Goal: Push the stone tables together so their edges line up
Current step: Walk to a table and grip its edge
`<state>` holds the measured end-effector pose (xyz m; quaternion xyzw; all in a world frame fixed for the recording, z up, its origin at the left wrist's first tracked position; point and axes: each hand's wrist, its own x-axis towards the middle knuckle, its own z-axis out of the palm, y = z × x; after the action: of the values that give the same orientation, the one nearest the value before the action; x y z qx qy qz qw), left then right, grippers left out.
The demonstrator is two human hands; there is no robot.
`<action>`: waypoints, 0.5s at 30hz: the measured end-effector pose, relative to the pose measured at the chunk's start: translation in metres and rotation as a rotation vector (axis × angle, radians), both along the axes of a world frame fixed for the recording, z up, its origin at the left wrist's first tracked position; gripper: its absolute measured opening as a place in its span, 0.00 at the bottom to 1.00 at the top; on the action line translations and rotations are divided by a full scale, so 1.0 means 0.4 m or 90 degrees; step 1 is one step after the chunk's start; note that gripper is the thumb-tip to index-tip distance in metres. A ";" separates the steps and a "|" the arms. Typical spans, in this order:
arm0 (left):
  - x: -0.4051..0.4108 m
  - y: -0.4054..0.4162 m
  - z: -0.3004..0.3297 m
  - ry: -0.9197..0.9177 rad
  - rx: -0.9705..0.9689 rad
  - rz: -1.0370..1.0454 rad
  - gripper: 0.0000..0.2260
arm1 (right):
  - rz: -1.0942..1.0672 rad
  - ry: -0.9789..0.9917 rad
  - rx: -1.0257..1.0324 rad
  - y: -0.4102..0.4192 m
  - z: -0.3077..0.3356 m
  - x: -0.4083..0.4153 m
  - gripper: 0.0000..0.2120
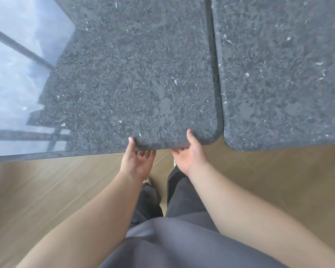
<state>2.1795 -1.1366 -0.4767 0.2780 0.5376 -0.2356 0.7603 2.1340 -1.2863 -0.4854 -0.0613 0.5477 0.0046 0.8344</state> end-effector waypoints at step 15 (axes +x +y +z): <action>-0.007 -0.064 -0.050 -0.115 -0.097 0.078 0.15 | -0.030 -0.028 -0.047 -0.010 -0.010 -0.003 0.09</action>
<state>2.1768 -1.1621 -0.4968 0.2065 0.4637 -0.2030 0.8373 2.1330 -1.2902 -0.4894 -0.0792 0.5304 -0.0362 0.8432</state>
